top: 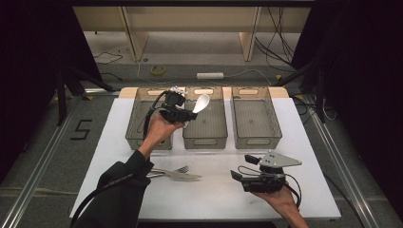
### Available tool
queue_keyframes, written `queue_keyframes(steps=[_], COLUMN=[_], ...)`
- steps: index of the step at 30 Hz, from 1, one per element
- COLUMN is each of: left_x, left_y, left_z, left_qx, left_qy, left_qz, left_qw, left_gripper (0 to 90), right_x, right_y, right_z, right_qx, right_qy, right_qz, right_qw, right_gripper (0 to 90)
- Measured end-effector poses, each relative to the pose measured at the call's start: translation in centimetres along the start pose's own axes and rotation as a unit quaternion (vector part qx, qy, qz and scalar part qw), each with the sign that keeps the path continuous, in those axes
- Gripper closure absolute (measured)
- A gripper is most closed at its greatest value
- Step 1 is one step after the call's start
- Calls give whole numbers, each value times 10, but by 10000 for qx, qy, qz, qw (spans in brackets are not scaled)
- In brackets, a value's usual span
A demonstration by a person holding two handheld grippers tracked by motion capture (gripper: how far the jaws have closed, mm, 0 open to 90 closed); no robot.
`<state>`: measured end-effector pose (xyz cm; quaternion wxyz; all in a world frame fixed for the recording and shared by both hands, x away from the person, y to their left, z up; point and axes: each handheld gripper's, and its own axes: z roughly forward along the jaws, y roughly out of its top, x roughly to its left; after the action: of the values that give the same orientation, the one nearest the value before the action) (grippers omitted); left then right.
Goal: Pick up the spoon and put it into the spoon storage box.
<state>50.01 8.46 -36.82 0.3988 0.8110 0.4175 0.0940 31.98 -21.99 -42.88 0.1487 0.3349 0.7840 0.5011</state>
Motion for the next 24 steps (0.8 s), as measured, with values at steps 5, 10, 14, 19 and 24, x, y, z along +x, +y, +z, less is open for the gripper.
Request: queue_keyframes(steps=[5, 10, 14, 19, 24], left_x=[9, 14, 16, 14, 7], left_y=[1, 1, 2, 4, 5], left_z=[9, 17, 23, 29, 36], left_qx=[16, -2, 39, 74, 77], left_qy=[40, 60, 111, 113, 84], left_qz=[-113, -262, -295, -262, -225], left_qw=[9999, 9996, 9995, 9996, 9997], left_gripper=[742, 742, 743, 742, 742], right_x=[0, 1, 1, 0, 0], right_y=[0, 0, 0, 0, 0], right_z=[1, 1, 1, 2, 1], right_qx=[14, 14, 26, 21, 16], right_qy=[1, 10, 11, 16, 25], right_qz=[-24, -19, -26, -30, -14], right_qw=[10000, 10000, 10000, 10000, 10000], right_gripper=[236, 237, 236, 236, 237])
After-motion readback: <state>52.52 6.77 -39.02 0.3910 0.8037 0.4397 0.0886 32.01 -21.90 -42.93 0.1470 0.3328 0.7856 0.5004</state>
